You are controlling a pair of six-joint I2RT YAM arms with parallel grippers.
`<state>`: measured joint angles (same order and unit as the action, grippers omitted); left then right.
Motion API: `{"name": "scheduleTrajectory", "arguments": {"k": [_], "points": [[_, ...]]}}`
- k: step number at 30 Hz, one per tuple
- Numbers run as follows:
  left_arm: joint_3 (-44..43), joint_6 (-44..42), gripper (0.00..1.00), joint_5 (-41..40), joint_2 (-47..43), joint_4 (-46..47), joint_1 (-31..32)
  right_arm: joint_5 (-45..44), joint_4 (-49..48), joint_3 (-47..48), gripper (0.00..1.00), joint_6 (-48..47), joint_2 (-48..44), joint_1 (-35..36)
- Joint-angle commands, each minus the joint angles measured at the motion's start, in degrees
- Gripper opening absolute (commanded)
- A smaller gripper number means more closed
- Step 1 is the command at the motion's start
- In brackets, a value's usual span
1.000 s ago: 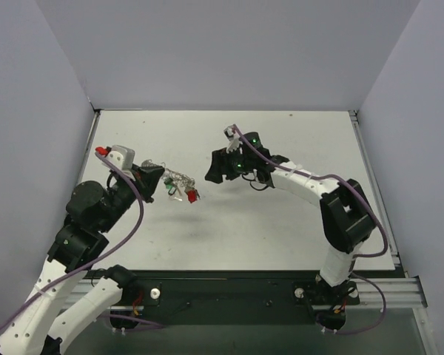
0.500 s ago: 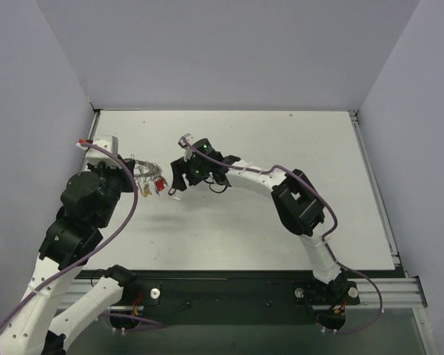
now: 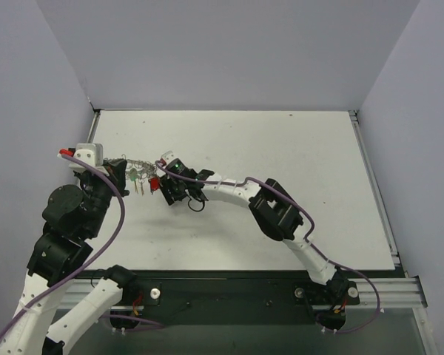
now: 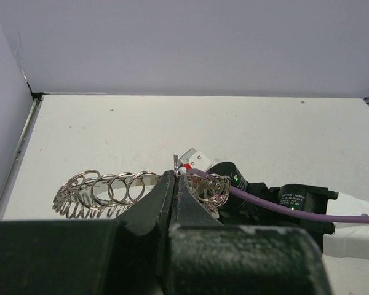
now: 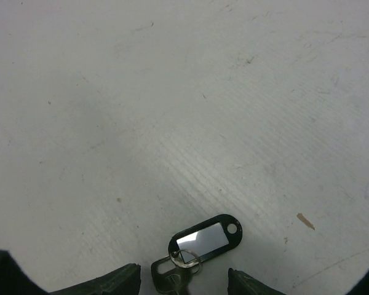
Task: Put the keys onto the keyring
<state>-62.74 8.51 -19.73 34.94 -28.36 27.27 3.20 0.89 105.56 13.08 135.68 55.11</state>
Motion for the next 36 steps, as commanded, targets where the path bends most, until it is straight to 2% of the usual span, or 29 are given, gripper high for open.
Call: {"name": "scheduleTrajectory", "arguments": {"k": [1,3,7,10,13,14,16,20,27,36], "points": [[-1.24,0.1,0.0,0.56,-0.66,6.3,-0.2,-7.24,5.35,0.44,0.54,2.47,0.73,0.17],[-1.07,0.1,0.0,1.27,-0.84,6.47,-0.28,-8.99,6.49,0.79,0.44,2.56,1.51,0.7],[-0.98,0.19,0.0,2.76,-0.92,6.74,-0.28,-11.64,12.02,4.65,0.4,1.95,4.24,1.23],[-0.98,0.28,0.0,3.55,-0.84,6.48,-0.28,-11.64,12.65,4.83,0.39,1.86,4.68,1.84],[-0.89,0.45,0.0,4.25,-1.19,6.56,-0.28,-12.25,14.84,5.8,0.31,1.42,5.65,2.89],[-0.81,0.45,0.0,4.34,-1.28,6.48,-0.28,-12.43,15.37,5.71,0.25,1.33,5.83,3.16],[-0.63,0.54,0.0,4.43,-1.54,6.47,-0.28,-12.08,16.78,5.01,0.19,1.51,5.91,3.07],[-0.02,0.63,0.0,4.61,-1.89,6.56,-0.28,-11.73,18.36,0.63,0.09,1.33,3.99,2.81],[1.57,0.54,0.0,5.75,-1.1,7.62,-0.28,-11.64,21.87,-10.71,0.0,4.32,-2.33,0.44],[7.18,5.36,0.0,13.21,4.08,11.91,-0.37,-10.24,24.95,-32.15,0.0,11.07,-17.1,-4.66]]}}
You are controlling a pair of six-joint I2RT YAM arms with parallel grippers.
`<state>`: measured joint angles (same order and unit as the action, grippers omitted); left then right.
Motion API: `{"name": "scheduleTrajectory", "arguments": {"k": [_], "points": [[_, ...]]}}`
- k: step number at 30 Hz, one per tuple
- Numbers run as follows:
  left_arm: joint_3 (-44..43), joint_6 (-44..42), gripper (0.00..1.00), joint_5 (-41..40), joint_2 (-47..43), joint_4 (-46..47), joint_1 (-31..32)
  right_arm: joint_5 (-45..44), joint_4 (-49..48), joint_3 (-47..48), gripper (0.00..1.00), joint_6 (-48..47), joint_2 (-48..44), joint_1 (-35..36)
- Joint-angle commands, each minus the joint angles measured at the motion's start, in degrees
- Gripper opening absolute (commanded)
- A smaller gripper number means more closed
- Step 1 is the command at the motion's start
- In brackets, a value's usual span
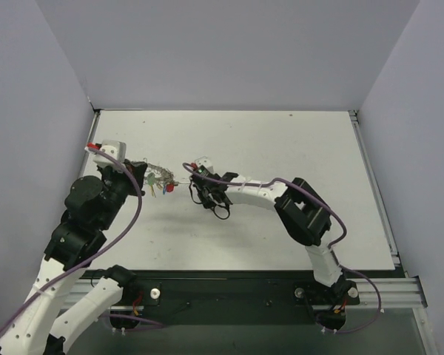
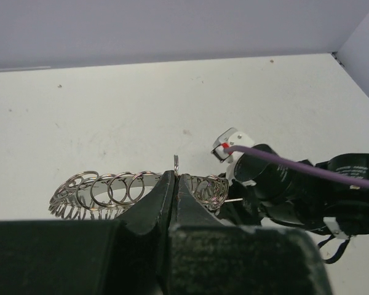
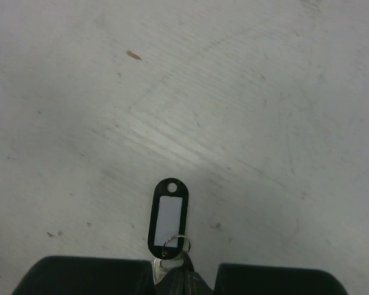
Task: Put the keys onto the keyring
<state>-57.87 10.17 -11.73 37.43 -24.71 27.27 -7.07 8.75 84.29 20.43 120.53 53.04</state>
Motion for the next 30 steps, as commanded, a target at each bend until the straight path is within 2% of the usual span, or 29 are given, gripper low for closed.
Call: {"name": "scheduleTrajectory", "arguments": {"k": [1,5,13,16,17,20,25,30], "points": [[2.93,4.41,0.0,6.09,2.46,8.97,-0.28,0.74,17.26,-12.82,0.0,4.18,-3.44,-3.02],[6.27,6.78,0.0,11.09,5.02,12.13,-0.28,1.44,17.96,-23.44,0.0,7.17,-12.66,-4.34],[12.15,8.02,0.0,22.18,12.65,18.73,0.15,3.21,19.72,-31.99,0.0,11.13,-25.5,-4.08],[14.0,8.11,0.0,25.34,14.68,21.8,0.42,1.36,19.46,-32.08,0.11,10.17,-31.39,-4.26],[14.97,8.19,0.0,26.65,15.12,22.59,0.42,0.75,19.46,-32.08,0.21,9.64,-34.37,-4.34],[15.85,7.41,0.0,28.15,16.53,23.92,0.77,-0.31,17.53,-33.05,0.39,8.58,-40.0,-4.34],[16.56,6.79,0.0,29.56,18.29,26.11,0.95,3.19,11.56,-36.91,0.5,6.56,-43.8,-5.05],[17.17,6.18,0.0,31.59,19.17,27.0,1.03,10.14,5.32,-39.9,0.51,3.23,-39.94,-5.31]]}}
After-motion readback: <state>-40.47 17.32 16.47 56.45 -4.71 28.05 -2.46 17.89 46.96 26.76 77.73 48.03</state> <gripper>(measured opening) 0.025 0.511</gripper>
